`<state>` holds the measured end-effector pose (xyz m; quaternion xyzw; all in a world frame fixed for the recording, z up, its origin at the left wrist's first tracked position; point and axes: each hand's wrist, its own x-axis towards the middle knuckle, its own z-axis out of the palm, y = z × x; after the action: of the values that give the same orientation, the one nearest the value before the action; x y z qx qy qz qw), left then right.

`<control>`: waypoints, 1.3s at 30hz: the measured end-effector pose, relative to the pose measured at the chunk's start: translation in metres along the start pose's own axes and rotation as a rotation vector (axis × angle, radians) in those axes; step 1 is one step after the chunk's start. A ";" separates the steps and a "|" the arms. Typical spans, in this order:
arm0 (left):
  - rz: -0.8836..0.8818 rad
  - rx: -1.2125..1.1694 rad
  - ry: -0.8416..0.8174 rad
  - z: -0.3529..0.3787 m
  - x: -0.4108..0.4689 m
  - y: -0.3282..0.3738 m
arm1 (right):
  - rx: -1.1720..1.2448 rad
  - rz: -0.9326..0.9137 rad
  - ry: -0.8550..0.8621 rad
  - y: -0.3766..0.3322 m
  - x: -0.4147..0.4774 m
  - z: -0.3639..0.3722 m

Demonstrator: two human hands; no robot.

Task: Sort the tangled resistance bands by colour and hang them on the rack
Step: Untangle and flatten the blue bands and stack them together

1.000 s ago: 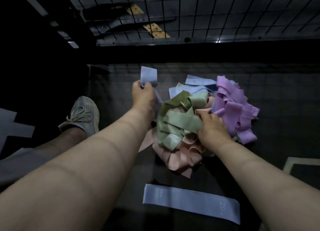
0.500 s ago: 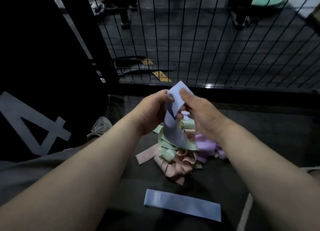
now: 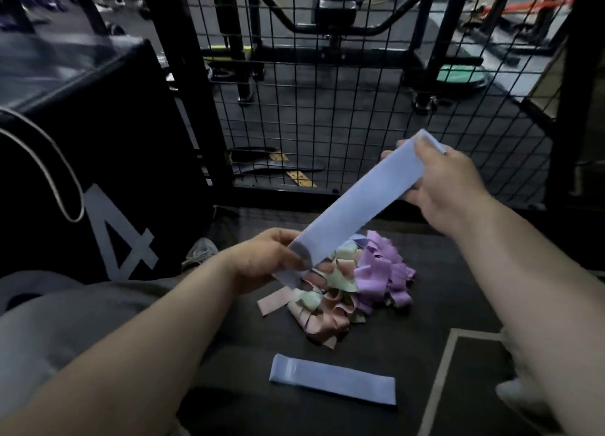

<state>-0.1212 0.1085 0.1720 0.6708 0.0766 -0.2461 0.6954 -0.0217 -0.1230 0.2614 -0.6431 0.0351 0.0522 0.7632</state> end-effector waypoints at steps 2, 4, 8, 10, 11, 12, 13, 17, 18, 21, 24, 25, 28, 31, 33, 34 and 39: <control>0.033 0.000 -0.019 -0.001 -0.014 0.004 | 0.025 -0.001 0.029 -0.006 -0.007 -0.009; 0.069 -0.029 -0.025 -0.001 -0.025 0.008 | 0.041 -0.007 0.045 -0.010 -0.014 -0.016; 0.137 -0.122 0.055 -0.002 -0.044 0.014 | 0.043 0.001 0.028 -0.014 -0.025 -0.031; 0.172 -0.093 0.149 -0.005 -0.050 0.014 | -0.033 -0.006 -0.024 -0.017 -0.030 -0.041; 0.204 -0.055 0.222 -0.007 -0.052 0.013 | -0.102 -0.010 -0.059 -0.017 -0.032 -0.047; 0.245 -0.018 0.303 -0.011 -0.053 0.013 | -0.173 -0.008 -0.094 -0.018 -0.035 -0.054; 0.293 0.015 0.380 -0.016 -0.054 0.012 | -0.241 -0.010 -0.124 -0.017 -0.036 -0.061; 0.508 -0.061 0.618 -0.023 -0.065 0.017 | -0.605 -0.072 -0.268 -0.023 -0.050 -0.089; 0.549 -0.105 0.637 -0.024 -0.069 0.019 | -0.646 -0.068 -0.309 -0.024 -0.055 -0.092; 0.622 -0.144 0.607 -0.027 -0.076 0.023 | -0.480 -0.009 -0.342 -0.022 -0.065 -0.095; 0.637 -0.152 0.574 -0.029 -0.077 0.021 | -0.289 -0.061 -0.308 -0.016 -0.068 -0.095; 0.632 -0.159 0.569 -0.030 -0.077 0.020 | -0.235 -0.074 -0.288 -0.015 -0.068 -0.095; 0.623 -0.196 0.503 -0.028 -0.080 0.018 | -0.145 -0.130 -0.189 -0.010 -0.068 -0.093; 0.616 -0.237 0.475 -0.024 -0.081 0.018 | -0.205 -0.256 -0.086 0.000 -0.068 -0.092; 0.618 -0.231 0.489 -0.022 -0.080 0.017 | -0.206 -0.286 -0.050 0.003 -0.068 -0.091; 0.626 -0.223 0.497 -0.022 -0.079 0.016 | -0.186 -0.289 -0.038 0.004 -0.067 -0.091; 0.564 -0.215 0.530 -0.029 -0.077 0.014 | -0.144 -0.223 0.007 0.006 -0.066 -0.097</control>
<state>-0.1754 0.1545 0.2153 0.6293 0.0912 0.1454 0.7580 -0.0864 -0.2194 0.2465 -0.6965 -0.0376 -0.0328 0.7158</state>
